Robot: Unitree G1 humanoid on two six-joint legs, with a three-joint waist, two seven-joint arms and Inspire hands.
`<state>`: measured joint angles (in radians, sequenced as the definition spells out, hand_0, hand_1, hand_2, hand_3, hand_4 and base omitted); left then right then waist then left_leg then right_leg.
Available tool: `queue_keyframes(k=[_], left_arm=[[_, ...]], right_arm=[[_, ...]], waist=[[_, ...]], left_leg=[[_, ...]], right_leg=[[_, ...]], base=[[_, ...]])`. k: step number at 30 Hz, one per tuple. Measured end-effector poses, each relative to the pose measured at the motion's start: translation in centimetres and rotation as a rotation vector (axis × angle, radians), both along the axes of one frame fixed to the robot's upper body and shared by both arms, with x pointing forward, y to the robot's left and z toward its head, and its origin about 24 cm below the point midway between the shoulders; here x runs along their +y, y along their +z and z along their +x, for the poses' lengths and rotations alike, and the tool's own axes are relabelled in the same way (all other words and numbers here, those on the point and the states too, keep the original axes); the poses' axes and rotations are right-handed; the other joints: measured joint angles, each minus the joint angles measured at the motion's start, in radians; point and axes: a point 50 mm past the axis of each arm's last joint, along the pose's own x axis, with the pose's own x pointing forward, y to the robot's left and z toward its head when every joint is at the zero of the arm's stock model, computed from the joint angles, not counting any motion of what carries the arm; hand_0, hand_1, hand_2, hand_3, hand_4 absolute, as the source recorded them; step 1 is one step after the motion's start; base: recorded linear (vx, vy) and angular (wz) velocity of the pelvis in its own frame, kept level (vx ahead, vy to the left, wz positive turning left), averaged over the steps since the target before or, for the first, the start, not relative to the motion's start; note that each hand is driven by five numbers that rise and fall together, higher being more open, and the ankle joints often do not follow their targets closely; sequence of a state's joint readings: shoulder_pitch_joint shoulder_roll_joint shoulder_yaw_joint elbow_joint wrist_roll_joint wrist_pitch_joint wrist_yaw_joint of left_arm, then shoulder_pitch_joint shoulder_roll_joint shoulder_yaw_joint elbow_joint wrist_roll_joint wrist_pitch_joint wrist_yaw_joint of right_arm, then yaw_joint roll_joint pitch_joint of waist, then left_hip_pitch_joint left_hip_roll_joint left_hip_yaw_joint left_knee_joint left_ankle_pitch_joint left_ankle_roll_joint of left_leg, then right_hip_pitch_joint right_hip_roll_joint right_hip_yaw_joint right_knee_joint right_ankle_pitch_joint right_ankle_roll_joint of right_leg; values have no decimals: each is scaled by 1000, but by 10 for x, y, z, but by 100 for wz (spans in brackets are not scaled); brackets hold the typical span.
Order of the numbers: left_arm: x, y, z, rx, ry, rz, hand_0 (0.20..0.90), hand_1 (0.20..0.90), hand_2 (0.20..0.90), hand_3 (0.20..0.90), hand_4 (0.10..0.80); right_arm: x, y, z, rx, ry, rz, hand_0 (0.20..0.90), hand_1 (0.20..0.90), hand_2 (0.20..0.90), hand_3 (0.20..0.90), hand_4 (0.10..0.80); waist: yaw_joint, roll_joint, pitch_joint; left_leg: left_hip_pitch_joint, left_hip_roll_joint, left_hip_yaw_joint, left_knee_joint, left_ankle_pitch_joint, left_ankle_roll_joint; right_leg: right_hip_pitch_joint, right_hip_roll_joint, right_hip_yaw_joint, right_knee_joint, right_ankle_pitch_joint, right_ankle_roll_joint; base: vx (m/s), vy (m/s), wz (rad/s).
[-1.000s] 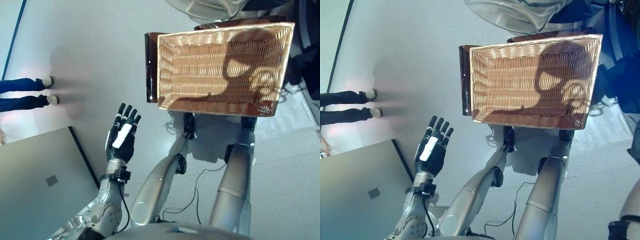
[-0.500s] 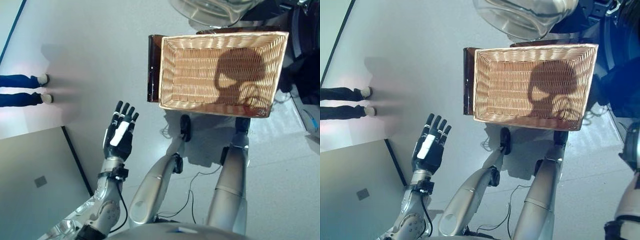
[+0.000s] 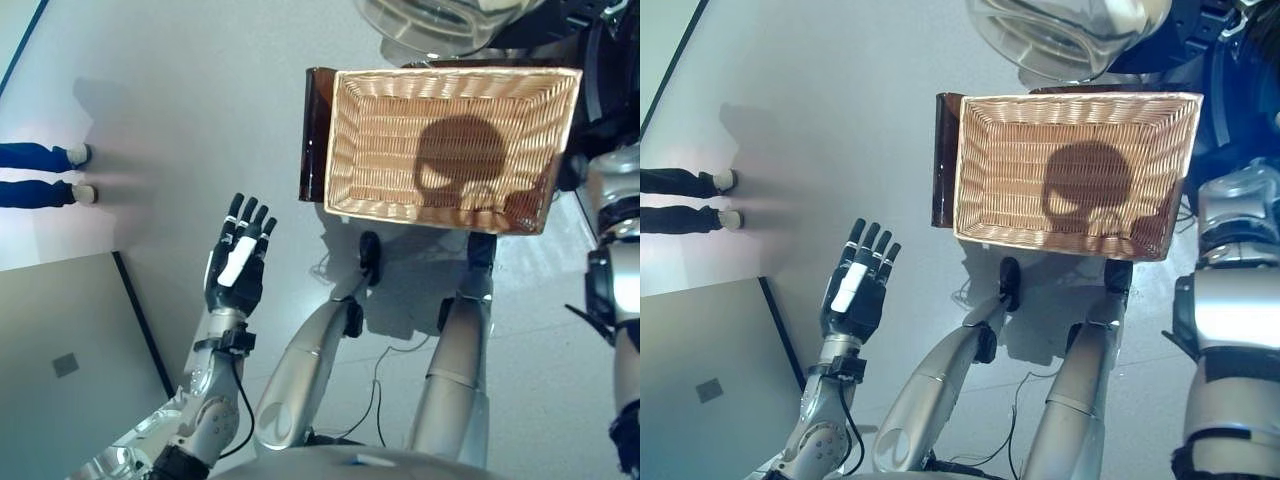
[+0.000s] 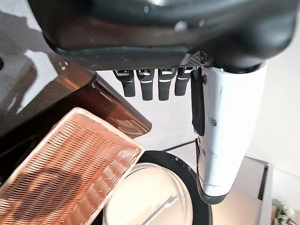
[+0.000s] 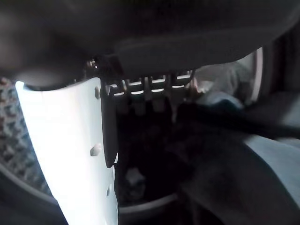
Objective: Pick up the clothes and place them into the washing machine
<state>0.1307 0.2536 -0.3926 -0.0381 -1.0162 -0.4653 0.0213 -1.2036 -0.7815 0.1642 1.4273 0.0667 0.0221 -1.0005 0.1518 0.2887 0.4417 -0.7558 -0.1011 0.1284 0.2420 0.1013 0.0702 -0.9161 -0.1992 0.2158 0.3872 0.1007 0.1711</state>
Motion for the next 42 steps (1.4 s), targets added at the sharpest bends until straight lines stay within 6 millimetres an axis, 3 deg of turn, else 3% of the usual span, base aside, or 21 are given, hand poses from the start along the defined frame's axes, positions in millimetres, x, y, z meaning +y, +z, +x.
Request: queue_keyframes(k=[7, 12, 15, 21, 24, 27, 32, 34, 37, 42], left_arm=[[7, 1, 1, -7, 26, 4, 900, 900, 900, 900, 800], [8, -2, 0, 6, 29, 9, 900, 900, 900, 900, 800], [9, -7, -1, 26, 29, 20, 900, 900, 900, 900, 800], [29, -44, -8, 182, 100, 108, 900, 900, 900, 900, 800], [44, -62, -19, 270, 154, 155, 900, 900, 900, 900, 800], [57, -91, -35, 419, 175, 266, 900, 900, 900, 900, 800], [72, -124, -56, 613, 184, 415, 900, 900, 900, 900, 800], [79, -144, -72, 744, 187, 501, 900, 900, 900, 900, 800], [87, -158, -86, 860, 200, 562, 900, 900, 900, 900, 800], [96, -176, -109, 1047, 232, 620, 900, 900, 900, 900, 800]], right_arm=[[12, -42, 4, 98, 35, 39, 900, 900, 900, 900, 800], [31, -65, 12, 142, 105, 35, 900, 900, 900, 900, 800], [44, -92, 12, 215, 153, 33, 900, 900, 900, 900, 800], [74, -156, 4, 377, 272, 79, 900, 900, 900, 900, 800], [90, -186, -5, 433, 348, 132, 900, 900, 900, 900, 800], [107, -227, -24, 534, 441, 183, 900, 900, 900, 900, 800], [123, -270, -55, 630, 524, 276, 900, 900, 900, 900, 800], [130, -290, -77, 690, 585, 304, 900, 900, 900, 900, 800], [137, -312, -101, 777, 619, 343, 900, 900, 900, 900, 800], [148, -335, -130, 882, 707, 407, 900, 900, 900, 900, 800]], waist=[[3, -4, 3], [-3, -9, 7], [-8, -14, 10], [-29, -32, 17], [-26, -63, 5], [-27, -103, -22], [-27, -168, -80], [-33, -190, -125], [-36, -231, -179], [-61, -260, -253]], left_leg=[[25, -1, 1, 92, -49, 27], [63, -1, 6, 109, -60, 43], [99, -1, 8, 119, -73, 60], [208, 3, 3, 114, -98, 72], [256, 6, -2, 81, -98, 66], [337, 15, -17, 43, -97, 49], [425, 31, -29, -6, -93, 29], [476, 48, -31, -54, -89, 13], [517, 59, -32, -79, -84, -2], [606, 75, -22, -156, -72, -24]], right_leg=[[92, -15, -13, -29, 12, 4], [162, -25, -17, -81, 7, 11], [220, -36, -39, -118, 6, 11], [359, -58, -92, -166, 3, 11], [406, -65, -127, -189, -8, 25], [495, -62, -160, -237, -8, 26], [580, -55, -200, -261, -7, 22], [644, -42, -234, -309, -2, 12], [665, -35, -243, -314, 16, -1], [738, -15, -255, -369, 42, -16]], base=[[12, 14, 2], [38, 14, -7], [74, -1, -9], [93, -48, -3], [135, -92, 4], [123, -98, 1], [149, -134, 7], [130, -127, 1], [86, -102, 1], [111, -124, -12]])
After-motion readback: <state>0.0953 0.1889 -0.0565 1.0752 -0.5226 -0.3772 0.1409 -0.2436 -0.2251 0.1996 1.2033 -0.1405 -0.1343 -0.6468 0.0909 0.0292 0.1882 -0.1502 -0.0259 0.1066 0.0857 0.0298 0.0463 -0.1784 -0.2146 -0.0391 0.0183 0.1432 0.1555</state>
